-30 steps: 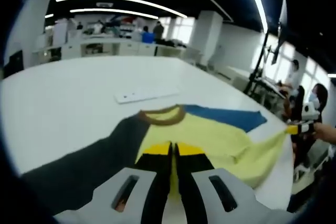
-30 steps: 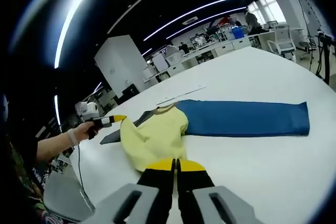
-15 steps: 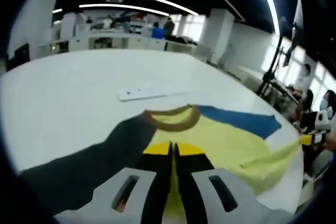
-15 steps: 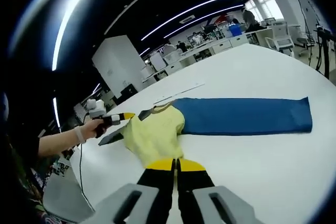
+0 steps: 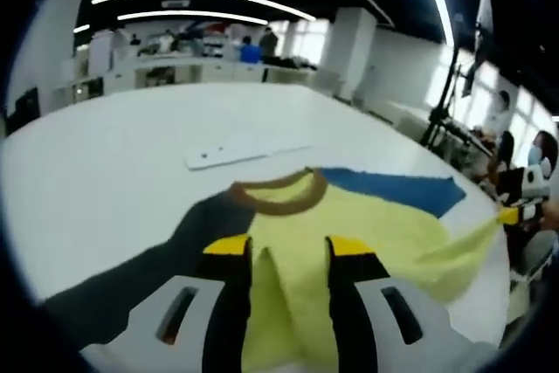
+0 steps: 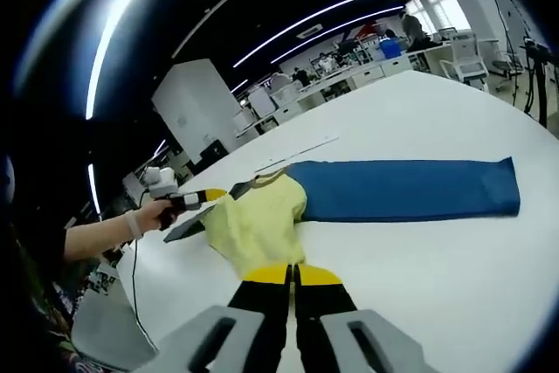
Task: Fold the garment on the visible template until the final outline fits inside the template.
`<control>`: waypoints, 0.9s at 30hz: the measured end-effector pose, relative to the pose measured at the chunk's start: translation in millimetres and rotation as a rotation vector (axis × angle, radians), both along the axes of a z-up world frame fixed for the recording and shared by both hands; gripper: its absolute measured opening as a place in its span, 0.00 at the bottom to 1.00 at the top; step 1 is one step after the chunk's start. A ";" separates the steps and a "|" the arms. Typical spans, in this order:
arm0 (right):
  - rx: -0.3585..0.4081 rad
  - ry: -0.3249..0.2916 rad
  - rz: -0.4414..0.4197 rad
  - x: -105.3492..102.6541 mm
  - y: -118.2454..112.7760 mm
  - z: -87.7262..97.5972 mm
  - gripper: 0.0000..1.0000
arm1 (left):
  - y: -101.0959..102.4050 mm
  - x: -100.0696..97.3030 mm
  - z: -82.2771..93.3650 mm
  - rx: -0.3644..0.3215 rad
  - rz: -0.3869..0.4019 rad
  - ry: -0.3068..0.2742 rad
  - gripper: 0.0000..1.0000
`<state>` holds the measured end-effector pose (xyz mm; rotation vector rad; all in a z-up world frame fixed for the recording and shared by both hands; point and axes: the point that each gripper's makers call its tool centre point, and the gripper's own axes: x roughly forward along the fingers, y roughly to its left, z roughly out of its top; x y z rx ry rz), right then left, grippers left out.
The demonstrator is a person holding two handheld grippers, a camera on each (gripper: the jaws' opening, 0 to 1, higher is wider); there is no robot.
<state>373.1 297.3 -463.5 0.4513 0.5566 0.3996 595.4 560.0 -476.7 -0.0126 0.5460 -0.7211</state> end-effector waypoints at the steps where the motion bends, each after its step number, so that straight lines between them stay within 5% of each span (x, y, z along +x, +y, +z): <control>1: 0.000 0.000 0.002 -0.3 0.5 0.0 0.00 | -1.3 -2.2 2.8 -0.009 -0.015 -0.001 0.33; 16: -0.006 -0.001 0.009 -3.2 2.8 0.6 0.00 | 8.4 -29.4 27.6 0.026 -0.163 -0.112 0.83; 23: -0.013 -0.006 0.015 -3.2 3.4 2.1 0.00 | 10.9 -38.9 32.0 0.023 -0.196 -0.106 0.99; 27: -0.015 -0.008 0.017 -3.5 4.0 3.4 0.00 | 11.8 -52.8 28.4 0.024 -0.248 -0.076 0.95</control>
